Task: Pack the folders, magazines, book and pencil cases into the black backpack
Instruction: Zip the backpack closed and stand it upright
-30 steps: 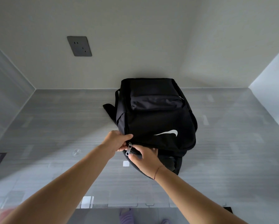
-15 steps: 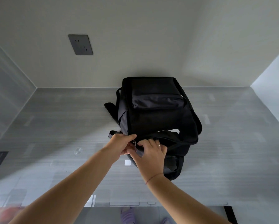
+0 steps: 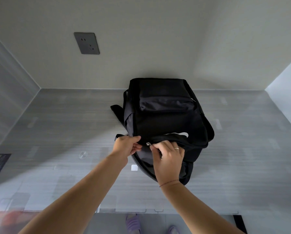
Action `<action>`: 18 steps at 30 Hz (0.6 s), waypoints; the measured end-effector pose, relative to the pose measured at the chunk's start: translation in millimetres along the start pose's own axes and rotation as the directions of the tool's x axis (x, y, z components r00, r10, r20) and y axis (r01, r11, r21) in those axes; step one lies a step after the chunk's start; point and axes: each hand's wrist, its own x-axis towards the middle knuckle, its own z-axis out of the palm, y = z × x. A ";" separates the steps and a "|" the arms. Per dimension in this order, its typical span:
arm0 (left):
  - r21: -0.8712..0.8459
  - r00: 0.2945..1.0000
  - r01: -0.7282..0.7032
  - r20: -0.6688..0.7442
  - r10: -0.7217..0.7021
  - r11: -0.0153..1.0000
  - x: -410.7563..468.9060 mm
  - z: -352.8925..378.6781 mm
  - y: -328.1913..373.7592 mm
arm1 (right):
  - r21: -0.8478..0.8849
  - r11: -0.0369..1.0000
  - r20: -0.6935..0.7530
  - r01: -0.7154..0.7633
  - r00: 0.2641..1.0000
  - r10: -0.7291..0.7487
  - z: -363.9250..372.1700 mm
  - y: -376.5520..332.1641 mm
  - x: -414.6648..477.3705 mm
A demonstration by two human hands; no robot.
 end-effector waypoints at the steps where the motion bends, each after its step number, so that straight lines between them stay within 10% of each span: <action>1: -0.015 1.000 0.006 -0.011 -0.006 1.000 1.9 -2.1 -0.5 | 0.010 1.000 -0.011 -0.020 1.000 0.020 -4.6 6.0 0.3; 9: 0.303 0.976 -0.098 -0.159 0.152 0.948 10.4 1.5 -13.4 | 0.241 0.918 0.123 -0.315 0.948 0.294 -56.9 82.9 9.2; 11: 0.654 0.824 -0.297 -0.193 0.533 0.696 2.5 18.3 -19.5 | 0.308 0.882 0.216 -0.358 0.929 0.302 -62.4 87.2 9.8; 13: 0.780 0.577 -0.558 0.120 0.808 0.283 -13.2 41.2 -21.3 | 0.329 0.876 0.250 -0.353 0.927 0.279 -65.7 88.0 10.9; 15: 0.708 0.433 -0.706 0.448 0.783 -0.015 -23.1 66.7 -22.7 | 0.337 0.875 0.273 -0.347 0.926 0.262 -69.1 89.7 11.5; 18: 0.621 0.328 -0.762 0.614 0.718 -0.184 -25.4 90.4 -22.3 | 0.318 0.892 0.290 -0.321 0.929 0.230 -75.5 96.5 11.3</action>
